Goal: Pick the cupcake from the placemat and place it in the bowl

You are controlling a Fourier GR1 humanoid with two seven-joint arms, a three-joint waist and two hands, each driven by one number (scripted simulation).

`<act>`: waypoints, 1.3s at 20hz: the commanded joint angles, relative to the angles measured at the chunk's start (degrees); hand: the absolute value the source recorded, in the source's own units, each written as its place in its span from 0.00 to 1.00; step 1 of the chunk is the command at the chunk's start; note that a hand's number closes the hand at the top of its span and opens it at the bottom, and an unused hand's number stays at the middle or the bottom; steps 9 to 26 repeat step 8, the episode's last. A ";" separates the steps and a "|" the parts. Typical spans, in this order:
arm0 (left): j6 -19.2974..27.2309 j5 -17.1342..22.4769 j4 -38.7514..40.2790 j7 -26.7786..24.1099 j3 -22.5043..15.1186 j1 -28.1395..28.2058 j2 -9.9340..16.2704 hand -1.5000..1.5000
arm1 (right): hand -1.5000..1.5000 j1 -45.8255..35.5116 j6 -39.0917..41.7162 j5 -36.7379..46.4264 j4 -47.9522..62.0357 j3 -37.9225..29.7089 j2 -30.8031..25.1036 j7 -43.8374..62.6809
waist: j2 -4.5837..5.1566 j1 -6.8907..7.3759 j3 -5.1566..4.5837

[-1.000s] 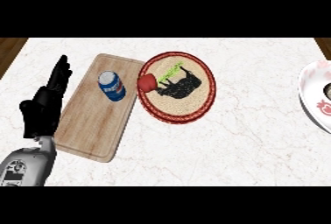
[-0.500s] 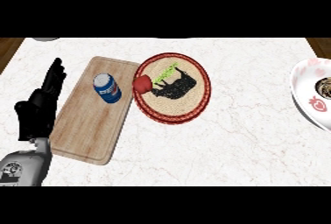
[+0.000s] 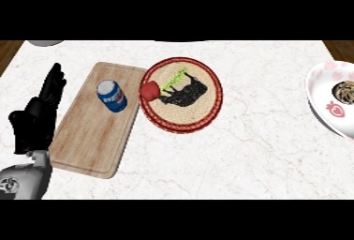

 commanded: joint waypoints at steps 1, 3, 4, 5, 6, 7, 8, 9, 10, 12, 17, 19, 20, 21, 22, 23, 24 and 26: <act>0.15 -0.58 1.68 -1.27 -0.12 -1.19 -1.26 0.50 | 0.00 9.37 2.25 -3.13 -14.96 -0.02 5.11 3.06 | 0.15 0.16 0.00; 0.20 -2.62 -1.10 0.59 -1.30 0.12 -1.39 0.50 | 0.00 12.17 0.46 -2.23 -18.09 -0.08 7.37 1.86 | 0.25 0.76 0.07; 1.42 -2.69 0.82 -1.26 -1.25 0.46 -2.70 0.50 | 0.00 15.85 1.76 -3.49 -20.17 -1.31 9.47 -0.01 | 0.24 0.46 0.06; 0.15 -1.99 3.53 -4.31 -0.55 -0.33 -2.43 0.50 | 0.00 17.00 2.36 -3.68 -23.30 -1.15 9.35 2.71 | 0.30 0.57 0.05; -2.31 1.25 4.83 -1.64 2.80 -4.35 0.02 0.50 | 0.00 17.93 1.17 -4.21 -28.57 -0.83 10.64 6.51 | 0.29 0.42 0.03; -2.19 -0.88 -0.16 -0.27 0.51 -0.36 -0.73 0.50 | 0.00 14.83 -0.44 -2.42 -23.51 0.30 12.65 1.49 | 0.32 1.10 0.10; -3.38 0.92 -2.03 -1.19 2.18 2.02 0.21 0.50 | 0.00 19.75 3.06 -4.24 -28.38 -1.74 11.03 4.59 | 0.27 0.99 0.08; -3.38 0.92 -2.03 -1.19 2.18 2.02 0.21 0.50 | 0.00 19.75 3.06 -4.24 -28.38 -1.74 11.03 4.59 | 0.27 0.99 0.08; -3.38 0.92 -2.03 -1.19 2.18 2.02 0.21 0.50 | 0.00 19.75 3.06 -4.24 -28.38 -1.74 11.03 4.59 | 0.27 0.99 0.08; -3.38 0.92 -2.03 -1.19 2.18 2.02 0.21 0.50 | 0.00 19.75 3.06 -4.24 -28.38 -1.74 11.03 4.59 | 0.27 0.99 0.08; -3.38 0.92 -2.03 -1.19 2.18 2.02 0.21 0.50 | 0.00 19.75 3.06 -4.24 -28.38 -1.74 11.03 4.59 | 0.27 0.99 0.08; -3.38 0.92 -2.03 -1.19 2.18 2.02 0.21 0.50 | 0.00 19.75 3.06 -4.24 -28.38 -1.74 11.03 4.59 | 0.27 0.99 0.08; -3.38 0.92 -2.03 -1.19 2.18 2.02 0.21 0.50 | 0.00 19.75 3.06 -4.24 -28.38 -1.74 11.03 4.59 | 0.27 0.99 0.08; -3.38 0.92 -2.03 -1.19 2.18 2.02 0.21 0.50 | 0.00 19.75 3.06 -4.24 -28.38 -1.74 11.03 4.59 | 0.27 0.99 0.08; -3.38 0.92 -2.03 -1.19 2.18 2.02 0.21 0.50 | 0.00 19.75 3.06 -4.24 -28.38 -1.74 11.03 4.59 | 0.27 0.99 0.08; -3.38 0.92 -2.03 -1.19 2.18 2.02 0.21 0.50 | 0.00 19.75 3.06 -4.24 -28.38 -1.74 11.03 4.59 | 0.27 0.99 0.08; -3.38 0.92 -2.03 -1.19 2.18 2.02 0.21 0.50 | 0.00 19.75 3.06 -4.24 -28.38 -1.74 11.03 4.59 | 0.27 0.99 0.08; -3.38 0.92 -2.03 -1.19 2.18 2.02 0.21 0.50 | 0.00 19.75 3.06 -4.24 -28.38 -1.74 11.03 4.59 | 0.27 0.99 0.08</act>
